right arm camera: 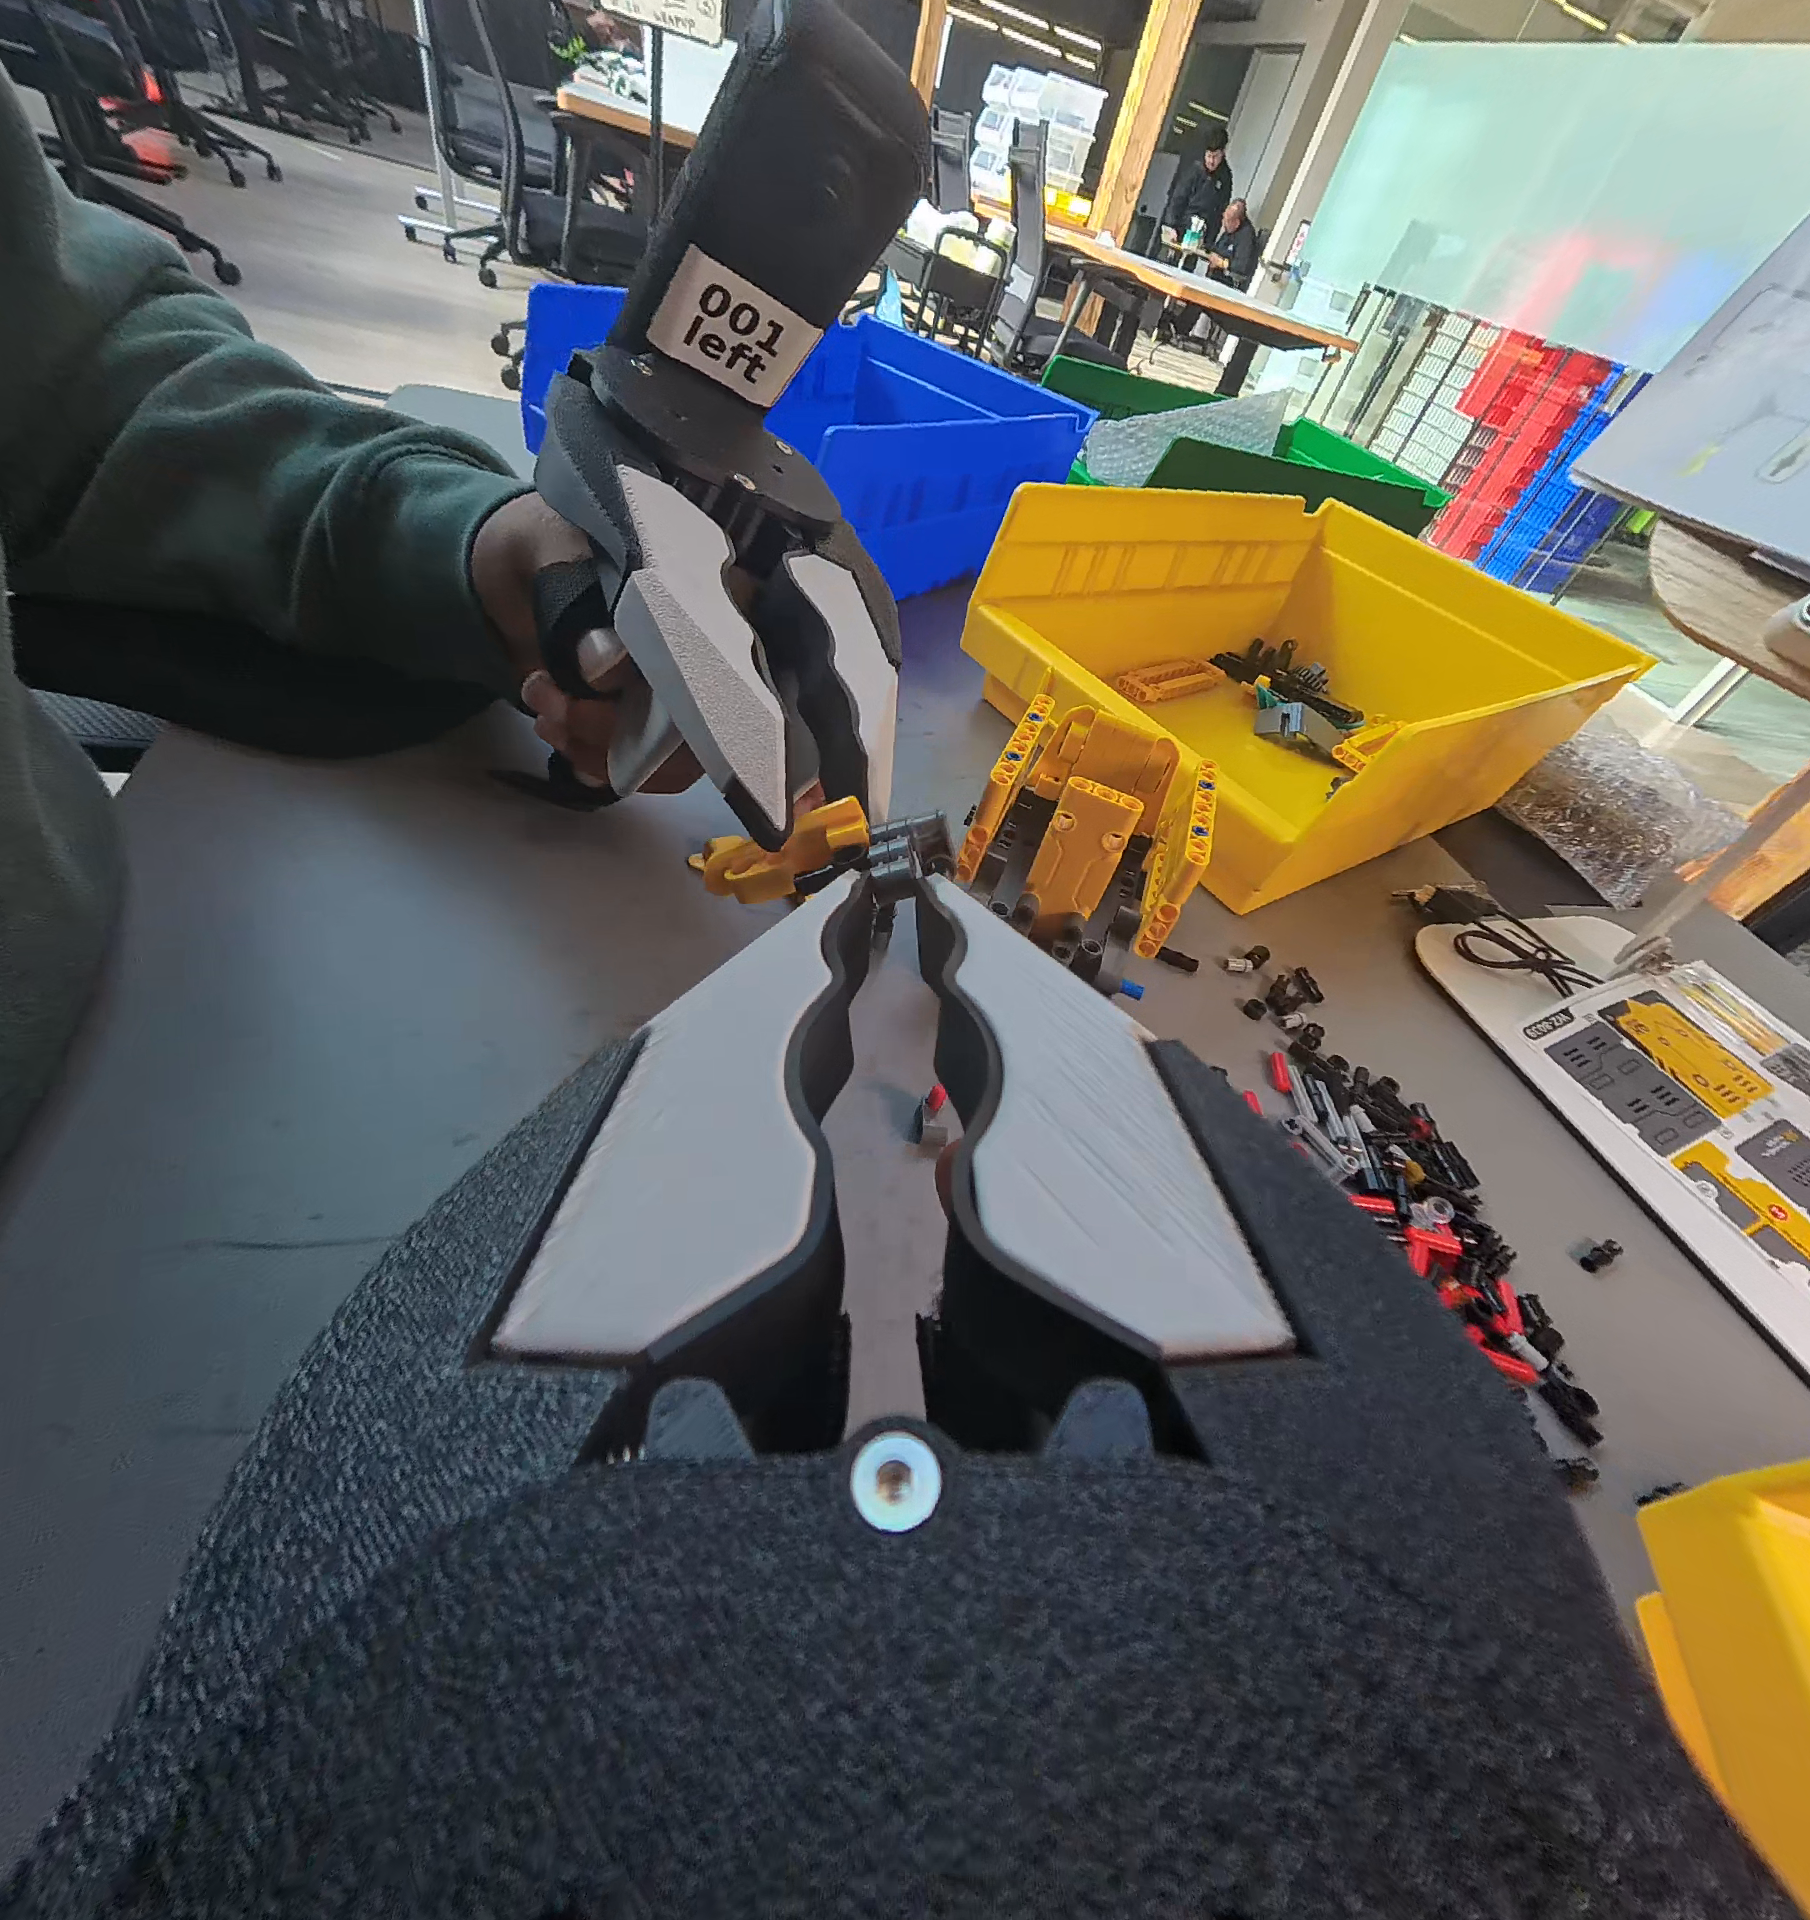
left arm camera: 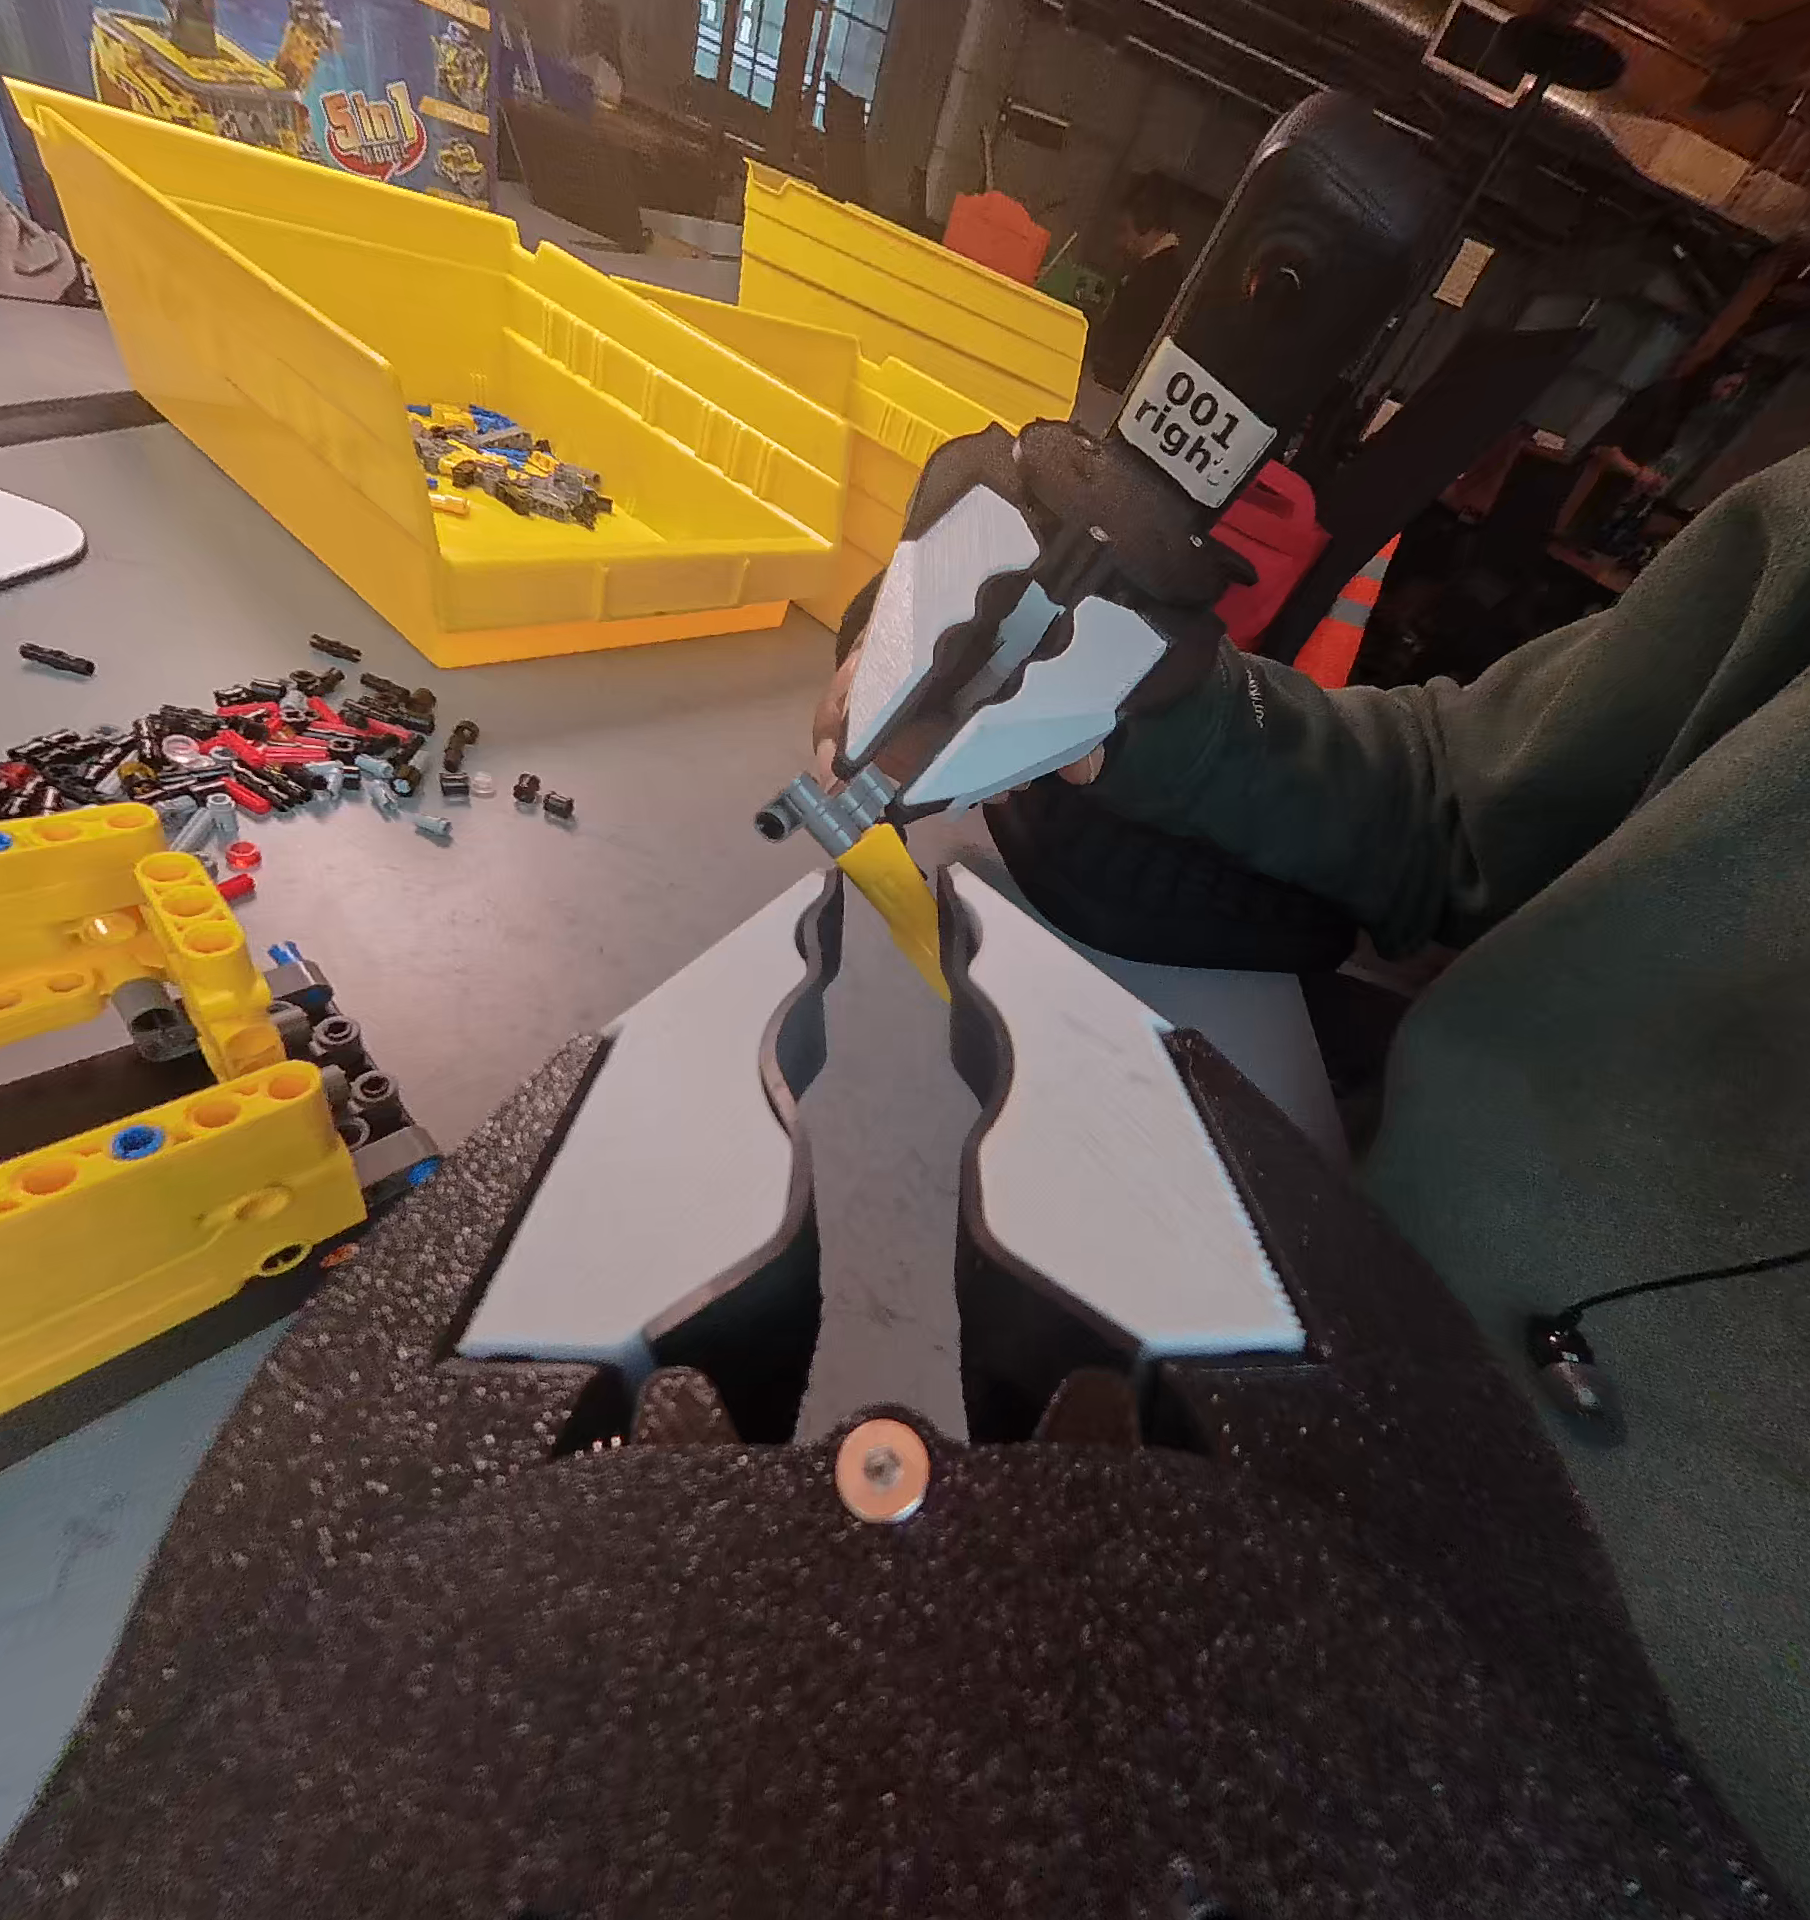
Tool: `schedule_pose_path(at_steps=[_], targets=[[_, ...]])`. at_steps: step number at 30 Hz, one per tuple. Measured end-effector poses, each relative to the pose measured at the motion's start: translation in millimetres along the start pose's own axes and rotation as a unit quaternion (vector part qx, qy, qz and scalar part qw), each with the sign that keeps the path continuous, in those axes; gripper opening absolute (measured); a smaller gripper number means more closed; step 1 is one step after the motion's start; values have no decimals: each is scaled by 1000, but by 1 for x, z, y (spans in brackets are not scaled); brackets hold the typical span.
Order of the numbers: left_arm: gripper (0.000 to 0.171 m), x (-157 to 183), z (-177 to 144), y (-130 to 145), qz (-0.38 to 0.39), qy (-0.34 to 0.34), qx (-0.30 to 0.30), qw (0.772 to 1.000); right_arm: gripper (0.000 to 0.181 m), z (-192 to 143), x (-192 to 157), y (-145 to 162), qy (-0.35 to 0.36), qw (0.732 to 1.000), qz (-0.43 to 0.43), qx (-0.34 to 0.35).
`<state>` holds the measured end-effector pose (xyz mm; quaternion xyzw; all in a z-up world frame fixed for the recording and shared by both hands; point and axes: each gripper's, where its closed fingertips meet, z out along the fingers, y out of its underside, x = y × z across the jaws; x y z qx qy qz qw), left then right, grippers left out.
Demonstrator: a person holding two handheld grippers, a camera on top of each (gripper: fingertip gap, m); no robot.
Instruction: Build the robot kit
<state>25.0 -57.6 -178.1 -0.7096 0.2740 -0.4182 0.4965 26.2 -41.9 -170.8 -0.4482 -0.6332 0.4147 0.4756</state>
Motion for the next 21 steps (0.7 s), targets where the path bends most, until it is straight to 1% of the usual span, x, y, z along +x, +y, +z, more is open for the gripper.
schedule_pose_path(at_steps=[16, 21], targets=[[16, -1, 0, 5, -10, 7, -13, 1000, 7, 0, -2, 8, -7, 1000, -5, -16], [16, 0, 1, 13, 0, 9, -41, 999, 7, 1, -7, 15, -23, 999, -3, -35]])
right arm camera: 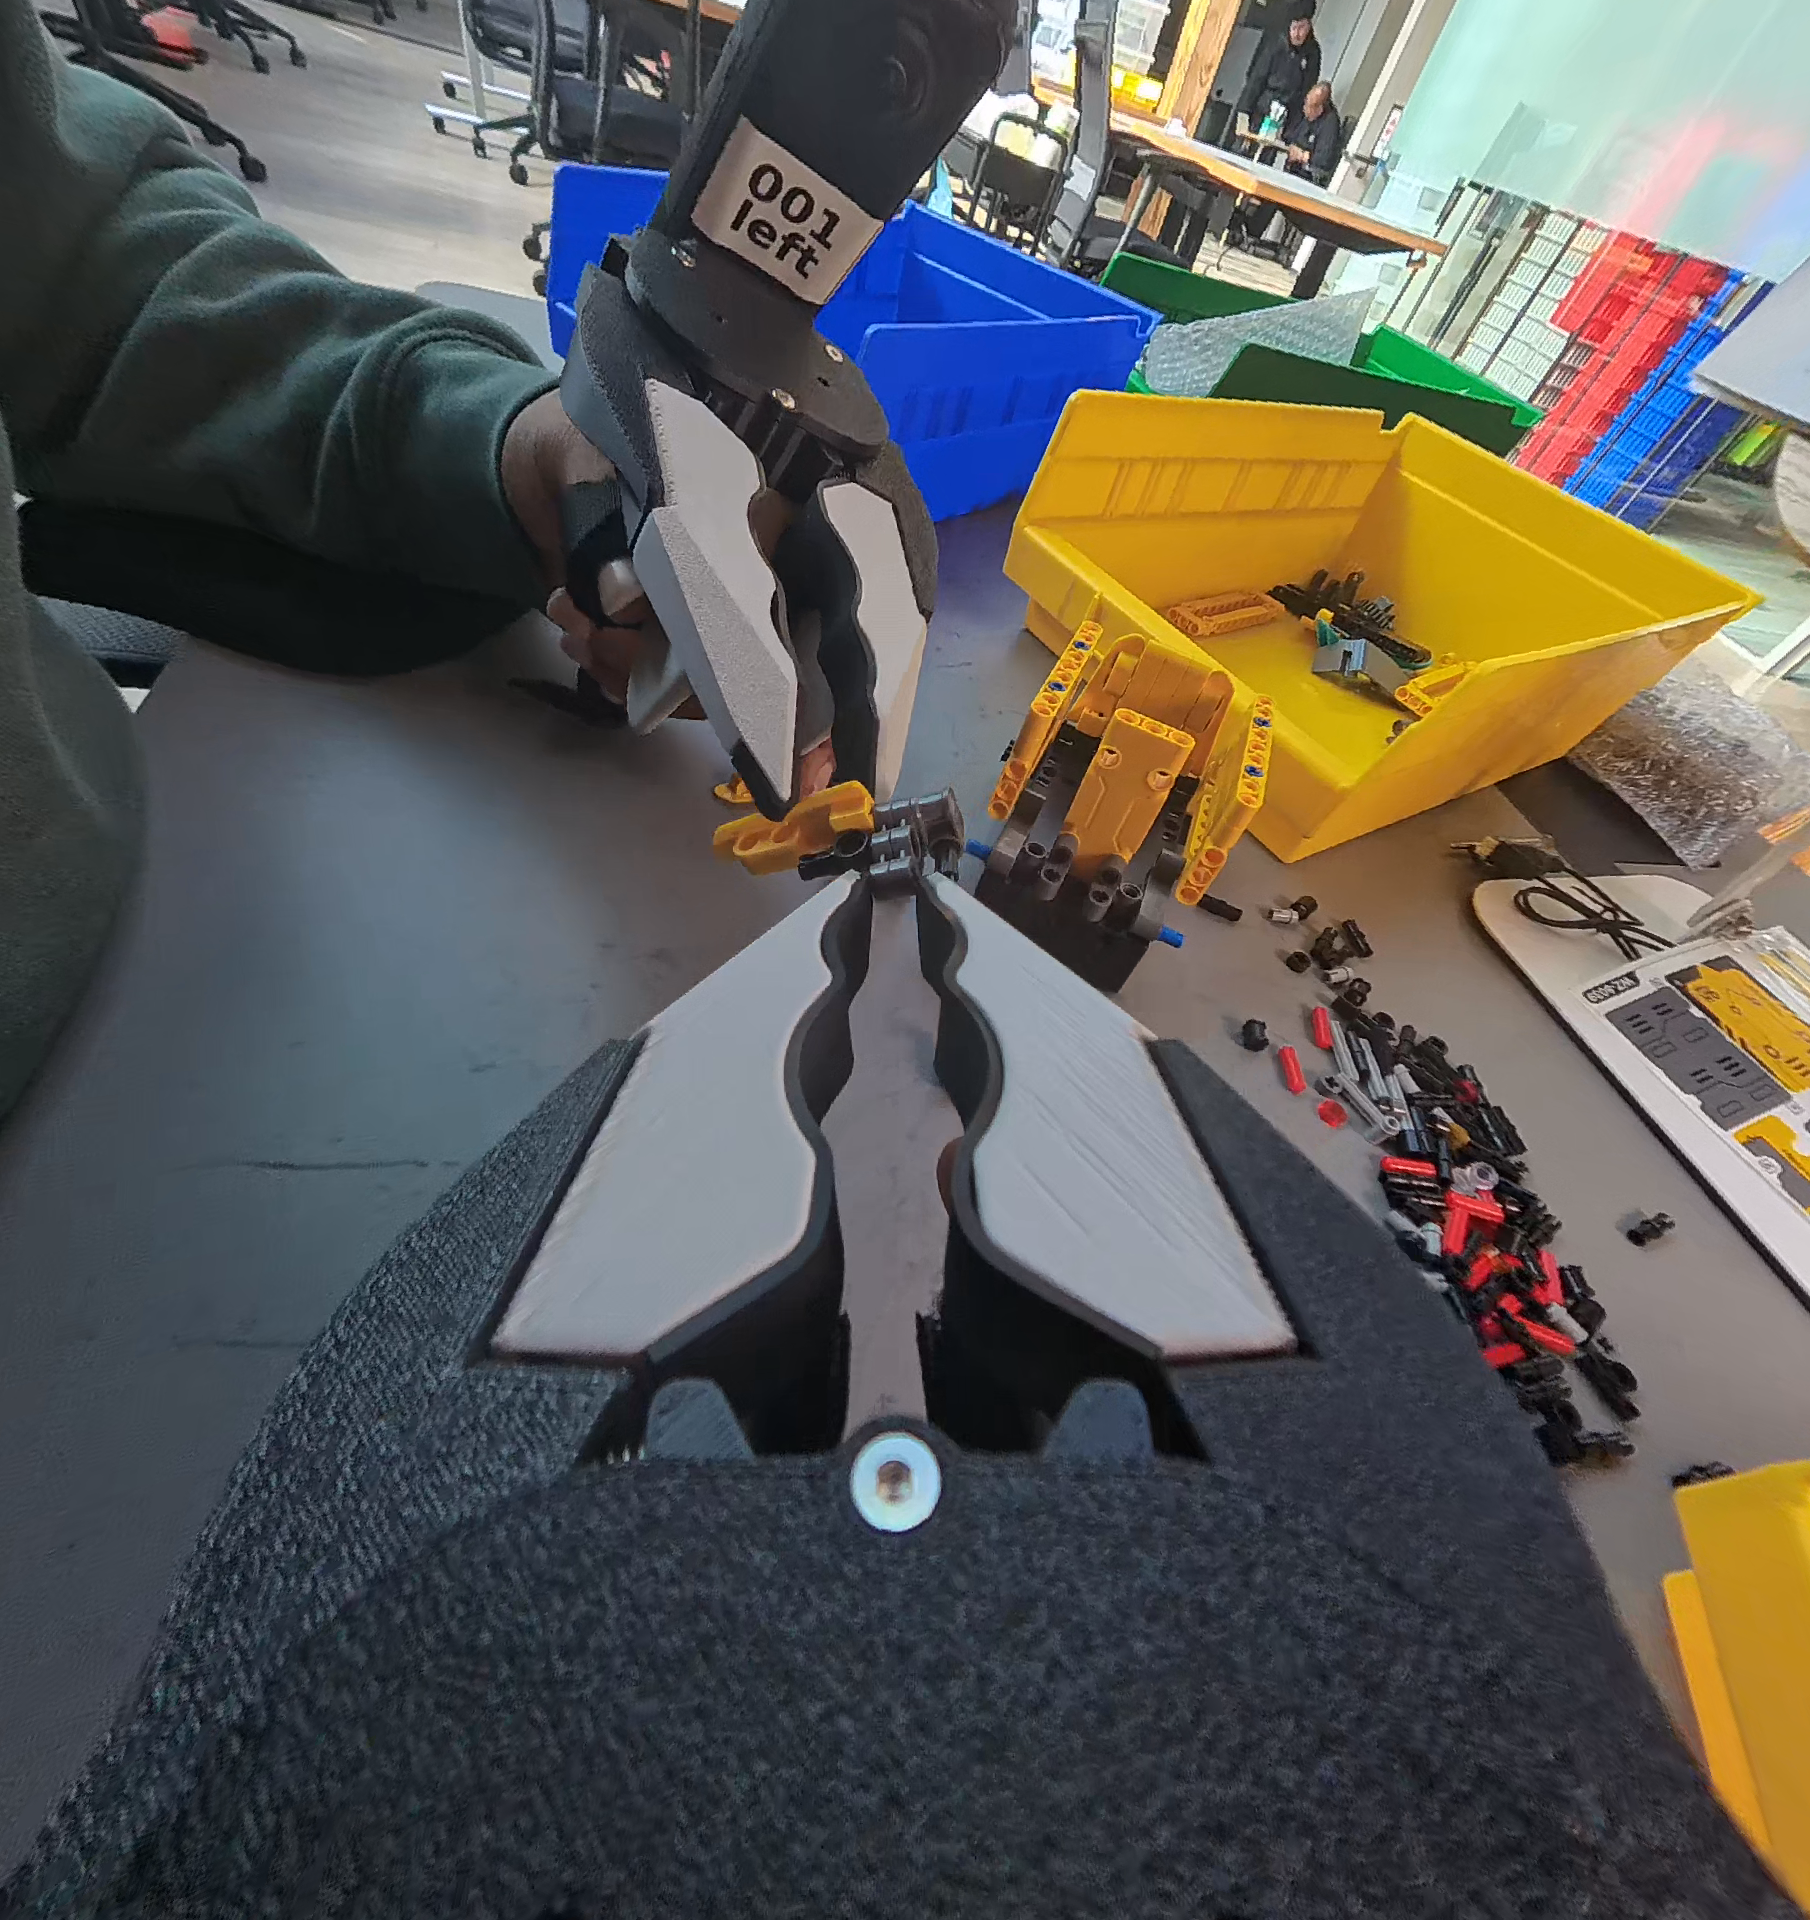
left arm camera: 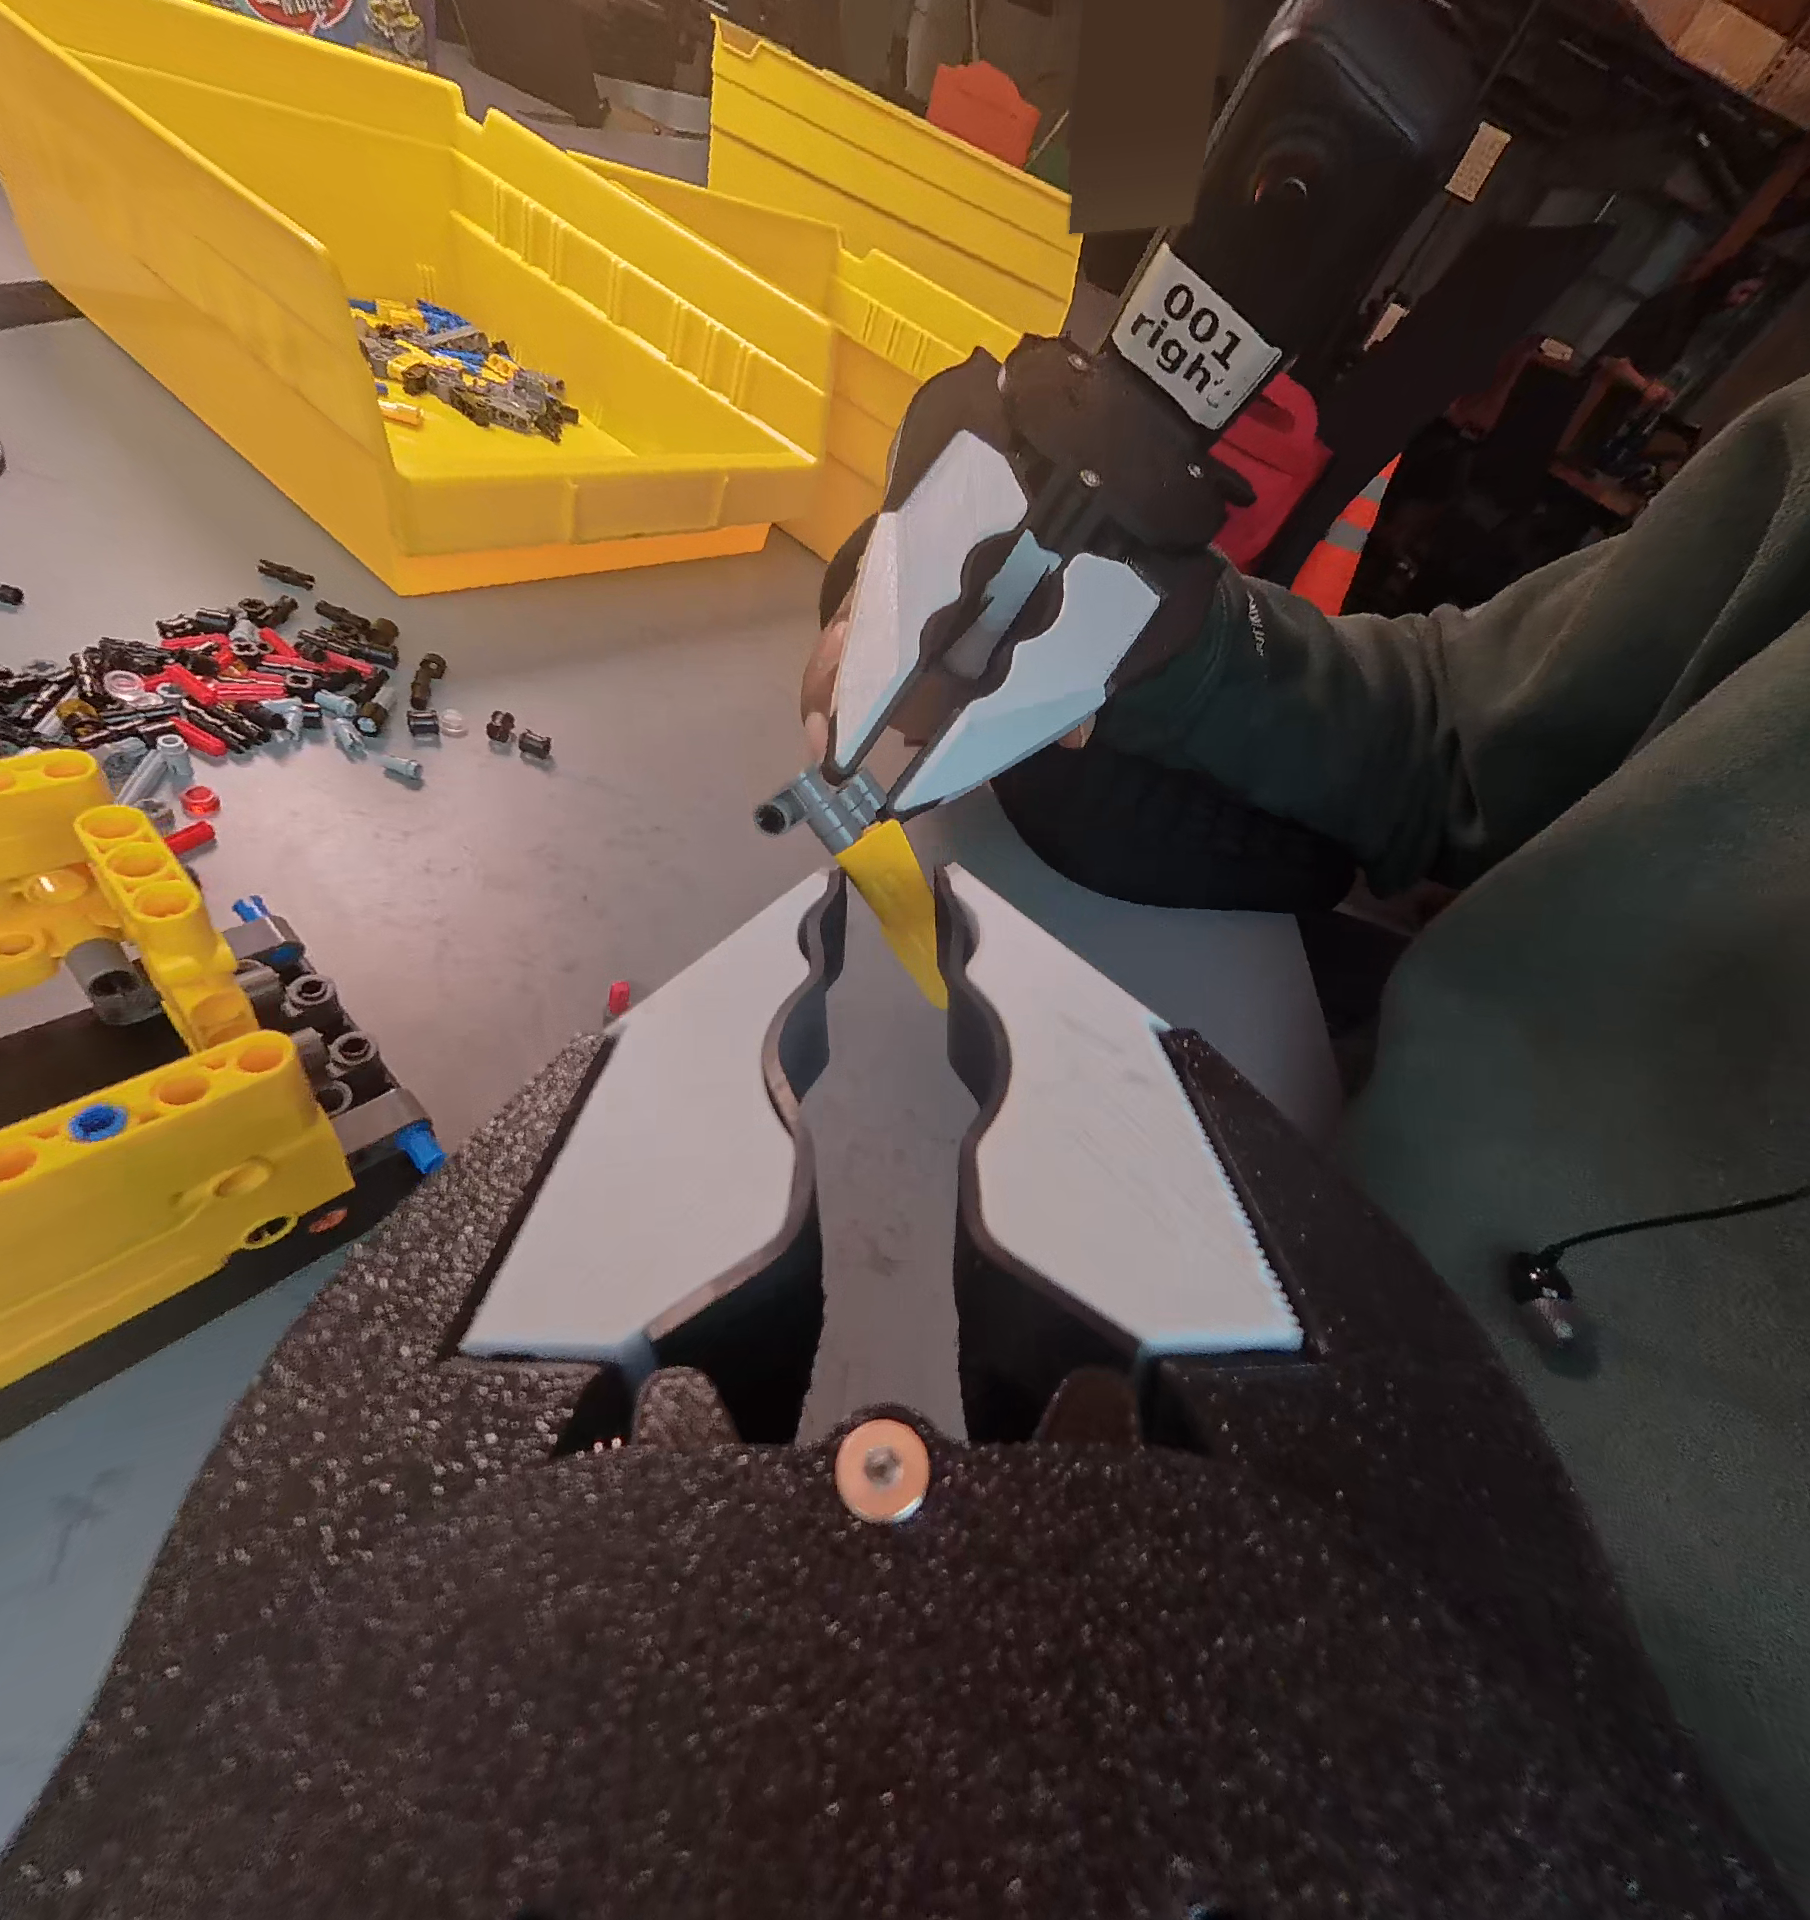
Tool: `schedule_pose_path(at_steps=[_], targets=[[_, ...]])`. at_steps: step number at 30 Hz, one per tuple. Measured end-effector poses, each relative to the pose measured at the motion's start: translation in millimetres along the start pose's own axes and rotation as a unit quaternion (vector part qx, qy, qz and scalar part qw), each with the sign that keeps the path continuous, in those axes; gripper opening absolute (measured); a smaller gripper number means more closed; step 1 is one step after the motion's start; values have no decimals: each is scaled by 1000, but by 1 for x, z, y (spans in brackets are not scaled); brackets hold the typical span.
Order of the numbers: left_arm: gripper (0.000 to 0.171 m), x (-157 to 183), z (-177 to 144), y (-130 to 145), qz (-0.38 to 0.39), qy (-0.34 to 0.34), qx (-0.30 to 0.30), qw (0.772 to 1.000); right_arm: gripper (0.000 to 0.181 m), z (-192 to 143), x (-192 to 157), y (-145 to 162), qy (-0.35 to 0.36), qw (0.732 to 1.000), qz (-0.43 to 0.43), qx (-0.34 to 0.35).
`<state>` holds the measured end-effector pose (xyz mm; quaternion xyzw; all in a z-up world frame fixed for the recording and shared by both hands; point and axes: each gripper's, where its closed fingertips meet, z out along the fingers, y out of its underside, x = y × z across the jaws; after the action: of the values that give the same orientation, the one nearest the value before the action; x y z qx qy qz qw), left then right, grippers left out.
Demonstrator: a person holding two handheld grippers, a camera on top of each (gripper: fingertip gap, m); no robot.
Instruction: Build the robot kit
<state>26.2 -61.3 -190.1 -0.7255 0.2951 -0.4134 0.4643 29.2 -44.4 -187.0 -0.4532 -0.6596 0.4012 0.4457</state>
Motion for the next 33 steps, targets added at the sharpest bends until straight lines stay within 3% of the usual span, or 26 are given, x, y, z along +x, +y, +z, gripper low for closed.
schedule_pose_path(at_steps=[7, 16, 33], targets=[[17, 6, 3, 27, 28, 20, -90, 995, 7, 4, -18, 17, -53, 998, 5, -42], [13, 13, 10, 79, 43, 28, -228, 972, 8, 14, -47, 47, -108, 986, -20, -128], [11, 8, 6, 78, 45, 9, -234, 971, 7, 16, -51, 65, -113, 978, -29, -174]])
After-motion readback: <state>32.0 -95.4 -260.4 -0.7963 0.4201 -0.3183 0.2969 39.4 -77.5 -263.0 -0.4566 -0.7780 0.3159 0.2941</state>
